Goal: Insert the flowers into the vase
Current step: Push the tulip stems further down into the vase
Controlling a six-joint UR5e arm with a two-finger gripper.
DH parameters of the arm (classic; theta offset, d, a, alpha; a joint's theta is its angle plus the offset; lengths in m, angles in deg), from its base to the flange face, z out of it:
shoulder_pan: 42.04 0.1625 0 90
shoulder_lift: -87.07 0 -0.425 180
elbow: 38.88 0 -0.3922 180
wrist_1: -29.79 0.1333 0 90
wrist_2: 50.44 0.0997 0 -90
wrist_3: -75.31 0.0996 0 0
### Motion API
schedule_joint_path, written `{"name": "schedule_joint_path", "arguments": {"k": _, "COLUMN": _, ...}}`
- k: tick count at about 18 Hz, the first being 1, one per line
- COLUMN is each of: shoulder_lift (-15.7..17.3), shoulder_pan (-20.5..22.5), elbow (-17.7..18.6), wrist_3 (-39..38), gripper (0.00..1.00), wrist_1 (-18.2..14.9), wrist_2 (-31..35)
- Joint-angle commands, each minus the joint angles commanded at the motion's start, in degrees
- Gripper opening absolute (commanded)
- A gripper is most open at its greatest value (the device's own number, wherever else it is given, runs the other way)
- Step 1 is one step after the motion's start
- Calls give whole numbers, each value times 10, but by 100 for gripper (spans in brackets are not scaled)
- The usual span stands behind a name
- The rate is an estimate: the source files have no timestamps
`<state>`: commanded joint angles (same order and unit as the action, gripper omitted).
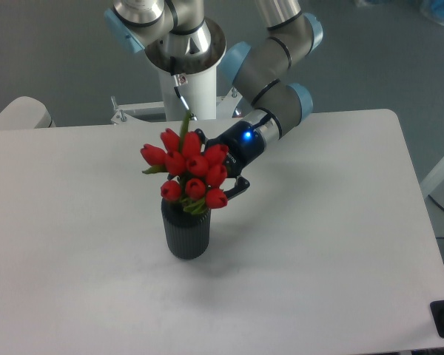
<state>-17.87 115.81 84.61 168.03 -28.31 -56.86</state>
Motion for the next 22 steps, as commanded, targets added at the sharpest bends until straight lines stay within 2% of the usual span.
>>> {"name": "schedule_joint_path", "arguments": {"k": 10, "shoulder_lift": 0, "shoulder_pan": -4, "elbow": 2, "wrist_3": 11, "gripper": 100, "wrist_1": 1, "wrist_2": 4}}
{"name": "schedule_joint_path", "arguments": {"k": 14, "shoulder_lift": -2, "shoulder_pan": -7, "elbow": 1, "wrist_3": 27, "gripper": 100, "wrist_1": 1, "wrist_2": 50}}
{"name": "schedule_joint_path", "arguments": {"k": 22, "shoulder_lift": 4, "shoulder_pan": -5, "elbow": -5, "wrist_3": 30, "gripper": 100, "wrist_1": 1, "wrist_2": 83}}
